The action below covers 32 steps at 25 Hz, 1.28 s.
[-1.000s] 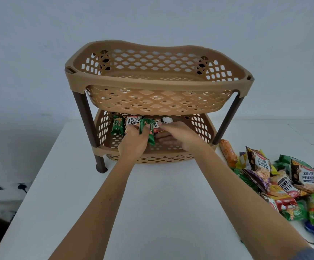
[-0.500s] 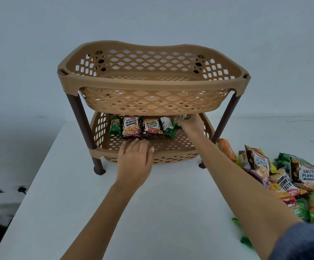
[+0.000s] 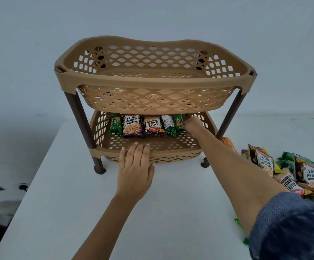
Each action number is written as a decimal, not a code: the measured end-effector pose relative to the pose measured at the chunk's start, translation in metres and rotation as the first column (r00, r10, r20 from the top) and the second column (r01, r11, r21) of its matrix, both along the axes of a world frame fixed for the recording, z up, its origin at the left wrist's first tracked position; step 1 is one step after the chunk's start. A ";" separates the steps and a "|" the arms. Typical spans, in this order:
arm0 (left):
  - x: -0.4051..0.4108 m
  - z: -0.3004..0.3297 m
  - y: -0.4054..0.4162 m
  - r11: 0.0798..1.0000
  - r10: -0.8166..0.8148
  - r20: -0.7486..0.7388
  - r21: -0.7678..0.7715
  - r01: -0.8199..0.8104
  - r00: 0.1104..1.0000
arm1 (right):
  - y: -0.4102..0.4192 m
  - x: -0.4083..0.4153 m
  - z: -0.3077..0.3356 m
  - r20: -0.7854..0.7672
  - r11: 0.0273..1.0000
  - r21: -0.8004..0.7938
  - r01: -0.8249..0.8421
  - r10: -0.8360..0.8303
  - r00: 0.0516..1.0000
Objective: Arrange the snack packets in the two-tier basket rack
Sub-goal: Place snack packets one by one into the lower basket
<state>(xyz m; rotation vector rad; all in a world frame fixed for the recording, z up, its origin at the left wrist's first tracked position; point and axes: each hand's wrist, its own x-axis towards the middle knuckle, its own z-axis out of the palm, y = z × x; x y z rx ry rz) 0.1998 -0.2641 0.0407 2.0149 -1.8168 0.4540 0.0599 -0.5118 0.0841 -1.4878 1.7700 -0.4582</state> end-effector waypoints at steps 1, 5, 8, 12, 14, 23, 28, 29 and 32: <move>-0.001 0.002 0.001 1.000 -0.001 0.000 0.004 0.001 1.000 | 0.005 -0.003 0.004 -0.104 0.998 -0.040 -0.049 0.044 0.994; -0.004 0.008 0.010 1.000 0.000 -0.033 0.031 0.001 0.999 | 0.040 -0.014 0.021 -0.319 0.933 -0.293 -0.208 0.110 0.941; -0.013 -0.003 0.035 0.999 -0.022 -0.117 0.027 0.026 0.993 | 0.090 -0.024 0.030 -0.146 0.832 -0.532 -0.159 0.095 0.985; -0.026 -0.034 0.078 0.983 0.014 -0.232 0.182 0.029 0.973 | 0.169 -0.056 0.013 -0.014 0.664 -0.738 -0.119 0.161 0.987; -0.028 -0.049 0.091 0.936 0.085 -0.274 0.351 0.017 0.958 | 0.198 -0.079 -0.006 -0.122 0.628 -0.762 -0.160 0.104 0.987; -0.033 -0.061 0.104 0.919 0.088 -0.220 0.394 0.006 0.972 | 0.212 -0.162 -0.058 -0.794 0.971 -0.125 -0.203 0.024 0.607; -0.034 -0.059 0.105 0.920 0.095 -0.242 0.392 0.008 0.966 | 0.188 -0.174 -0.040 -0.854 0.951 -0.078 -0.298 0.090 0.512; -0.034 -0.059 0.105 0.919 0.098 -0.244 0.394 0.006 0.965 | 0.184 -0.174 -0.036 -0.850 0.955 -0.070 -0.290 0.095 0.518; -0.033 -0.060 0.105 0.918 0.103 -0.252 0.396 0.005 0.962 | 0.176 -0.168 -0.024 -0.822 0.967 -0.010 -0.256 0.138 0.553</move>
